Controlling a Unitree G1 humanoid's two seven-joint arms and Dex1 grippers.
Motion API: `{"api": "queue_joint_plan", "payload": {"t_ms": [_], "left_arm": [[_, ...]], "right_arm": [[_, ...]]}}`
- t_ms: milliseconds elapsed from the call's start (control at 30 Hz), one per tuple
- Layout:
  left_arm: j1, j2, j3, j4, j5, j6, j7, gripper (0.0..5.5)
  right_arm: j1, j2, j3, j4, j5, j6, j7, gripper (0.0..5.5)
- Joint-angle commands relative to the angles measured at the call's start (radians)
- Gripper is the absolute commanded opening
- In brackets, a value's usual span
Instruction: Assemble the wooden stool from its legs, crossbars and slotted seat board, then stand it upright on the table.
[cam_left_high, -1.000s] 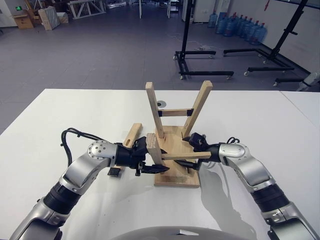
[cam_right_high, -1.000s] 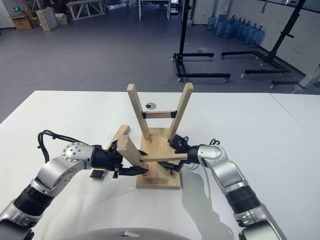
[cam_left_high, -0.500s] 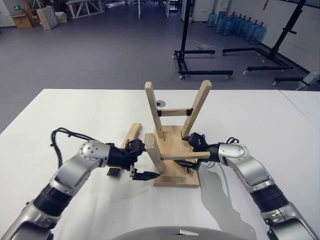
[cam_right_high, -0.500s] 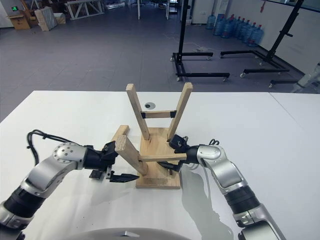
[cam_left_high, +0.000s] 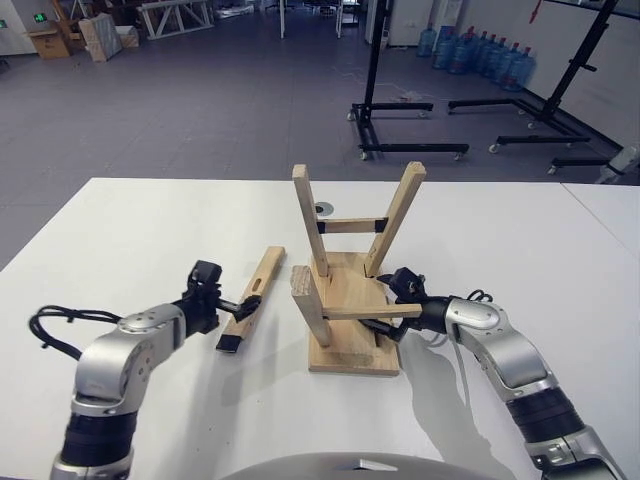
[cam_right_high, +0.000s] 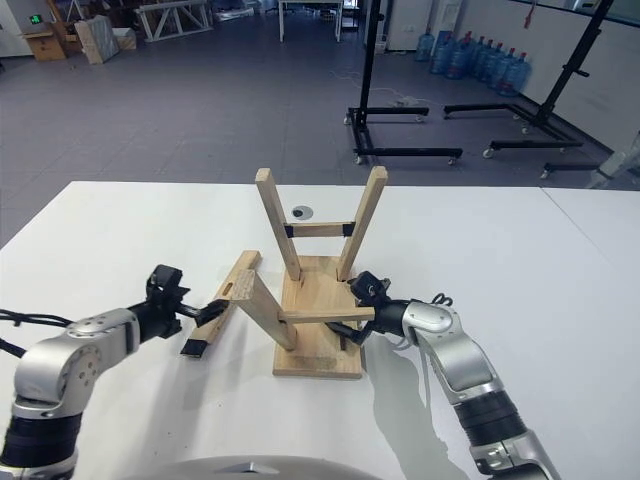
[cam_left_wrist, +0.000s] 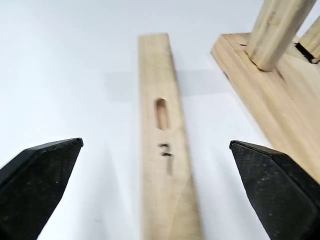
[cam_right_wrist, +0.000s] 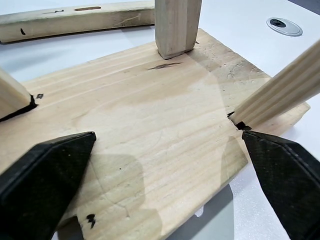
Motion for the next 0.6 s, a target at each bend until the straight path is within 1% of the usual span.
{"api": "queue_joint_plan", "payload": {"t_ms": [33, 167, 200, 233, 300, 400, 600], "left_arm": [[0.021, -0.031, 0.002, -0.042, 0.008, 0.061, 0.059, 5.39], [0.055, 0.015, -0.088, 0.007, 0.081, 0.022, 0.090, 5.39], [0.064, 0.029, -0.115, 0.019, 0.099, 0.009, 0.090, 5.20], [0.072, 0.034, -0.131, 0.028, 0.111, -0.002, 0.091, 5.17], [0.079, 0.035, -0.151, 0.040, 0.122, -0.019, 0.090, 4.77], [0.084, 0.019, -0.158, 0.058, 0.129, -0.040, 0.089, 4.45], [0.091, -0.009, -0.151, 0.074, 0.141, -0.060, 0.104, 3.62]], "right_arm": [[0.013, 0.002, -0.002, 0.007, -0.009, 0.031, -0.022, 5.40], [0.013, 0.008, 0.005, 0.013, -0.011, 0.029, -0.027, 5.40], [0.011, 0.009, 0.007, 0.014, -0.011, 0.030, -0.027, 5.40], [0.009, 0.010, 0.009, 0.014, -0.011, 0.030, -0.027, 5.40], [0.011, 0.011, 0.012, 0.011, -0.011, 0.032, -0.027, 5.40], [0.018, 0.011, 0.015, 0.005, -0.010, 0.035, -0.028, 5.40], [0.021, 0.011, 0.016, 0.001, -0.010, 0.040, -0.030, 5.40]]}}
